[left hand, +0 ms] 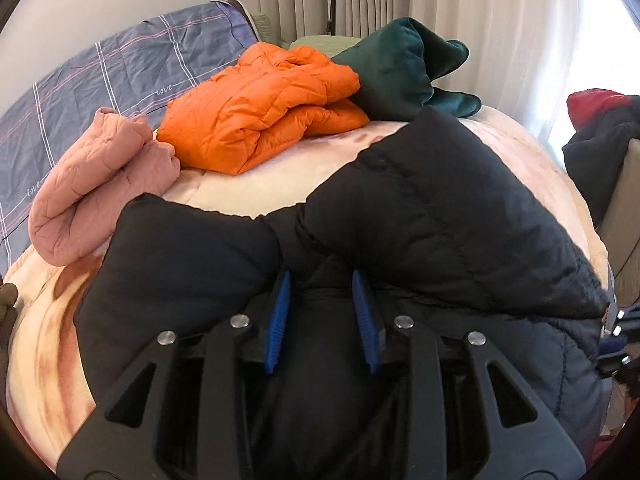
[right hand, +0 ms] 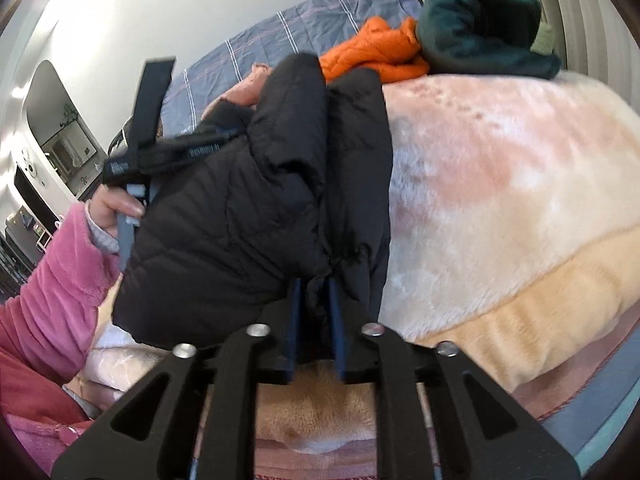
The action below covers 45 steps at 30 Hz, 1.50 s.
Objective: Fold large clothes
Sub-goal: 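Grasp the folded jacket bundle with the right tool while the left tool holds it, then hold the black jacket bundle with both tools and press it flat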
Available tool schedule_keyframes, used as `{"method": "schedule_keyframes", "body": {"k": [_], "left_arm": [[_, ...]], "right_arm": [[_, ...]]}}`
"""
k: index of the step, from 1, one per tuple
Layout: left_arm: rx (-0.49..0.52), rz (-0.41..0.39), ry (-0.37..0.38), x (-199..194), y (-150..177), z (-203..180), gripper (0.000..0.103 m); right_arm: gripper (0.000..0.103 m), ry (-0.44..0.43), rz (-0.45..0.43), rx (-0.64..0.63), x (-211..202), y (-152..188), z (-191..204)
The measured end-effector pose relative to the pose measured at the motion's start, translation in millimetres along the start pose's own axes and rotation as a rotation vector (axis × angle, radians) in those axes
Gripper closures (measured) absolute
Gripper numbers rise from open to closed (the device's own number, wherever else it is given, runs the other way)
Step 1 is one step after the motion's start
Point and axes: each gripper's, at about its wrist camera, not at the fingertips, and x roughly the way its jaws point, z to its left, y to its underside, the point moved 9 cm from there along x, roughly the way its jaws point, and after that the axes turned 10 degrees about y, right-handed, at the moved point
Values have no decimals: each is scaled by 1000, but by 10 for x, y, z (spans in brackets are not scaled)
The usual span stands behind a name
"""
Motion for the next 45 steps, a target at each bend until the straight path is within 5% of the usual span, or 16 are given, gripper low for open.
{"method": "schedule_keyframes", "body": {"k": [2, 5, 7, 9, 12, 14, 19, 28, 34, 37, 40, 45], "left_arm": [[-9, -6, 7, 5, -28, 26, 71], [-8, -5, 5, 3, -22, 12, 70], [-5, -5, 2, -1, -9, 24, 70], [-3, -7, -1, -11, 3, 32, 70], [-5, -12, 0, -11, -5, 30, 70], [-4, -17, 5, -24, 4, 39, 70], [-6, -10, 14, 3, -9, 20, 70], [44, -13, -38, -81, -99, -104, 66], [146, -94, 120, -318, -496, -695, 55], [197, -19, 62, -8, -563, -747, 54], [145, 94, 53, 417, -438, -606, 51], [110, 100, 59, 587, -362, -531, 49]], "right_arm": [[46, 3, -38, -1, -128, -126, 8], [45, 0, -135, -16, -269, -423, 79], [50, -2, -207, -23, -347, -655, 165], [70, -39, -221, -22, -304, -772, 283], [80, -35, -176, -44, -40, -753, 386], [85, 52, -99, -54, 302, -608, 312], [85, -7, -7, 95, 658, -401, 132], [85, 89, -7, 16, 628, -367, 202], [85, 132, -14, -7, 663, -357, 252], [85, 133, -13, -10, 662, -355, 256], [85, 132, -16, -4, 663, -343, 237], [84, 126, -12, -5, 688, -336, 229]]}}
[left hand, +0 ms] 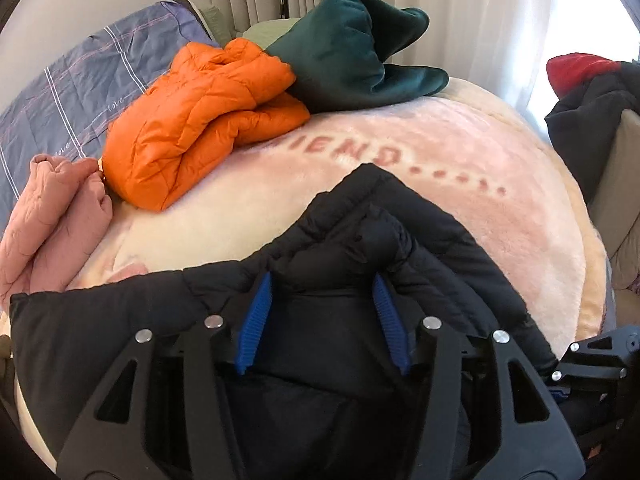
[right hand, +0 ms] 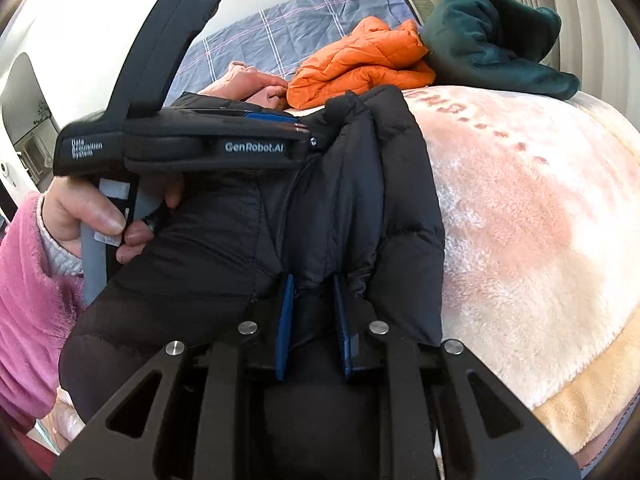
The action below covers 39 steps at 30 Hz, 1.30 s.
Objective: Fold large clothes
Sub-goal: 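Hold the black jacket bundle with both tools and press it flat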
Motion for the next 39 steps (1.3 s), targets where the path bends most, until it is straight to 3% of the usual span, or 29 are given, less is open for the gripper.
{"method": "schedule_keyframes", "body": {"k": [9, 25, 28, 32, 39], "left_arm": [[-72, -22, 84, 49, 147, 100, 49], [-79, -20, 72, 84, 151, 125, 48], [-59, -35, 23, 29, 131, 113, 45], [6, -60, -161, -99, 101, 131, 24], [32, -46, -230, -134, 66, 160, 16]], "right_arm": [[84, 1, -5, -19, 12, 27, 18], [84, 12, -1, -37, -45, 60, 58], [84, 17, 0, -49, -50, 52, 58], [84, 16, -5, -43, -48, 58, 53], [84, 22, -6, -51, -44, 64, 59]]}}
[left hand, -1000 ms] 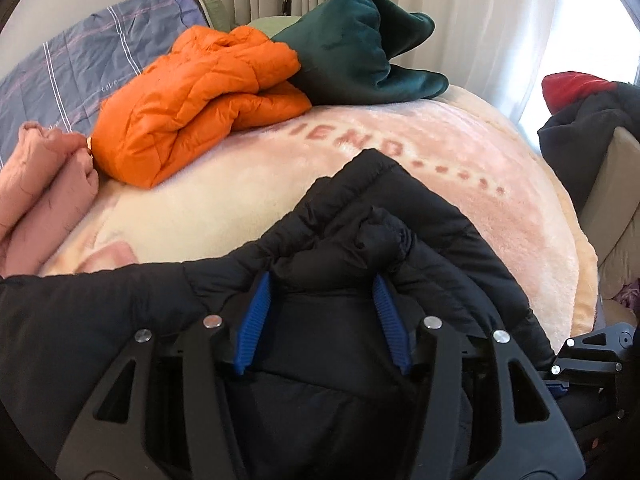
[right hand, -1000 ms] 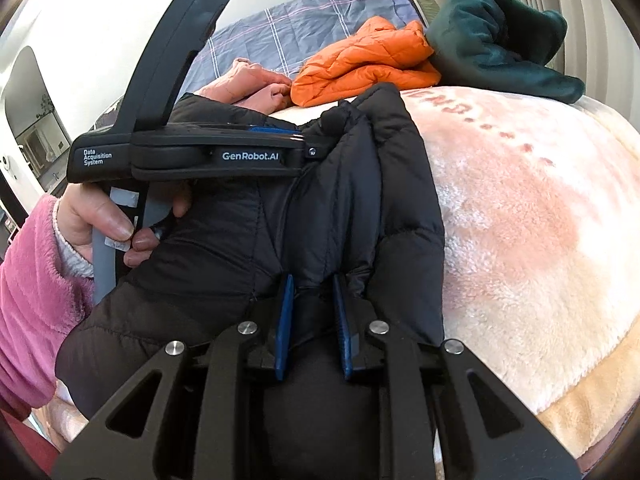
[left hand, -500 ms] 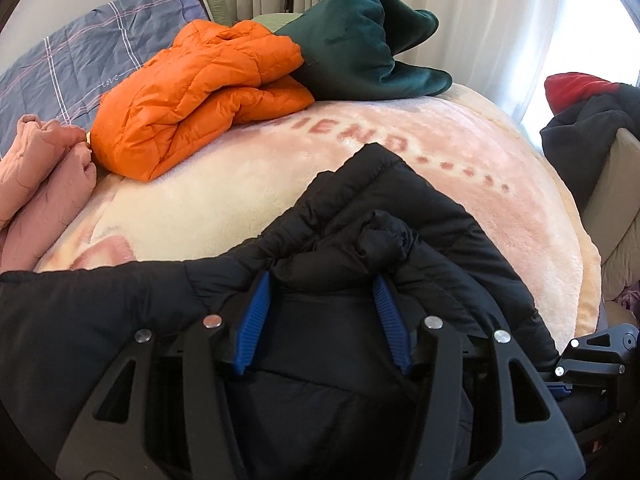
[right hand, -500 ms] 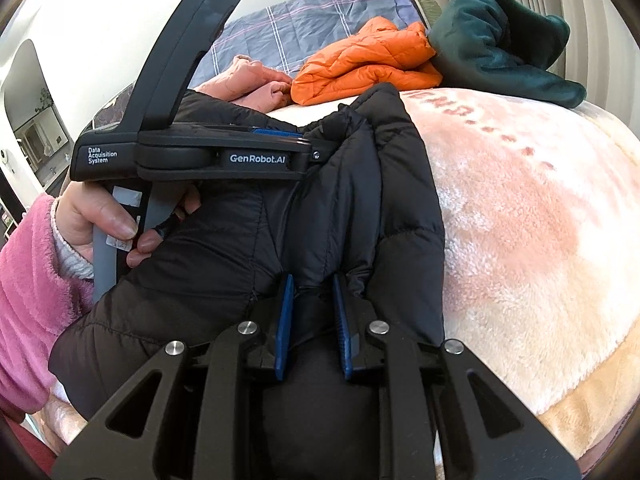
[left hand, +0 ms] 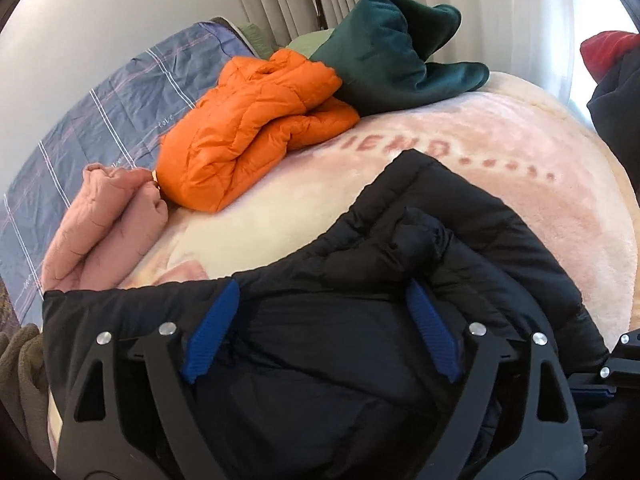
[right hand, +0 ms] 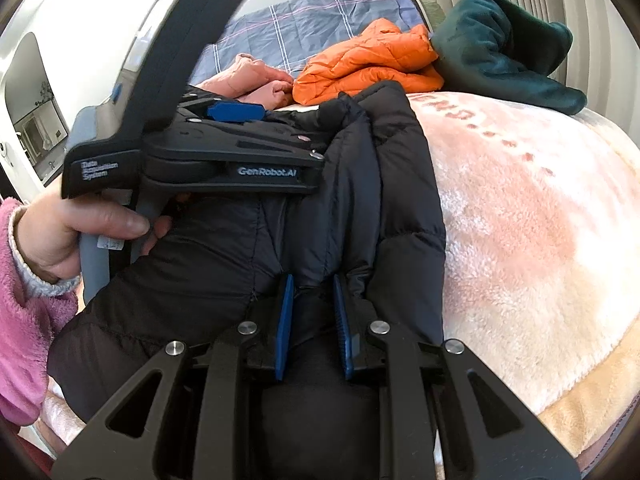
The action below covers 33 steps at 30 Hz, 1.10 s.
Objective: Fold large clothes
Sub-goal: 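Hold the black jacket bundle with both tools and press it flat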
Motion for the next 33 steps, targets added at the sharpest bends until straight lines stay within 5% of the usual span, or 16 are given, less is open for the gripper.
{"method": "schedule_keyframes", "body": {"k": [4, 9, 13, 19, 33], "left_arm": [[-61, -71, 64, -330, -86, 109, 33], [-129, -144, -74, -818, -22, 739, 39], [-248, -11, -24, -477, 407, 1094, 39], [-272, 42, -10, -146, 555, 1134, 38], [-264, 1, 7, -266, 554, 1104, 40]], "right_arm": [[83, -4, 2, -9, -5, 4, 8], [83, -6, 0, -6, -3, -6, 3], [83, -8, -6, -10, -7, -15, 20], [82, 19, -13, -29, -13, -24, 52], [79, 89, -68, -75, -167, -9, 100]]}}
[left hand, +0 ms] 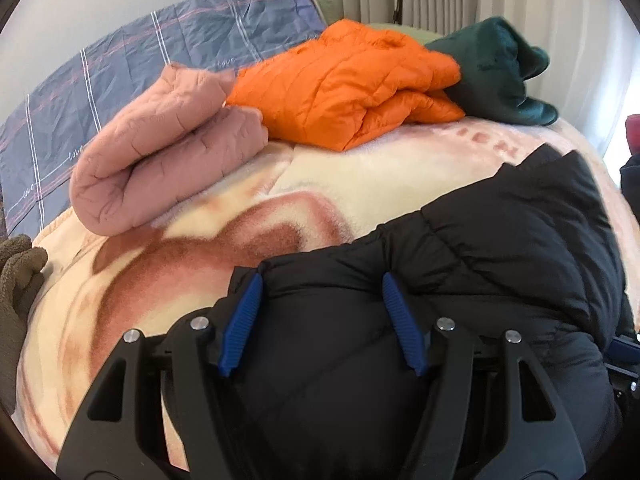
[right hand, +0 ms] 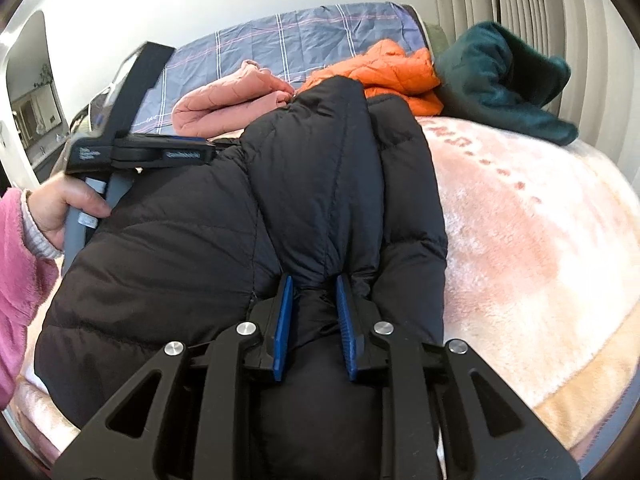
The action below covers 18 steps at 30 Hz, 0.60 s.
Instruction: Fold large clothes
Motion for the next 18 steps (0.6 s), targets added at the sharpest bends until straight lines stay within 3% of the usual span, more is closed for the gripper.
{"method": "schedule_keyframes", "body": {"k": [3, 6, 8, 11, 13, 14, 18], "left_arm": [[12, -44, 28, -298, -58, -86, 41], [55, -134, 141, -808, -89, -359, 40], [103, -164, 195, -1107, 10, -576, 31], [172, -107, 190, -1211, 372, -798, 25], [202, -4, 121, -957, 700, -816, 22], [209, -14, 91, -878, 790, -795, 20], [101, -53, 108, -958, 806, -689, 20]], "right_arm": [[78, 20, -16, -35, -145, -45, -17], [78, 6, 1, -46, -150, -27, -48], [77, -8, 18, -32, -83, 8, -56], [77, -14, 30, -6, -9, 26, -39], [76, -13, 31, -2, 35, 18, -26], [76, -15, 31, 0, 61, 9, -19], [76, 0, 30, -20, 60, 15, -16]]}}
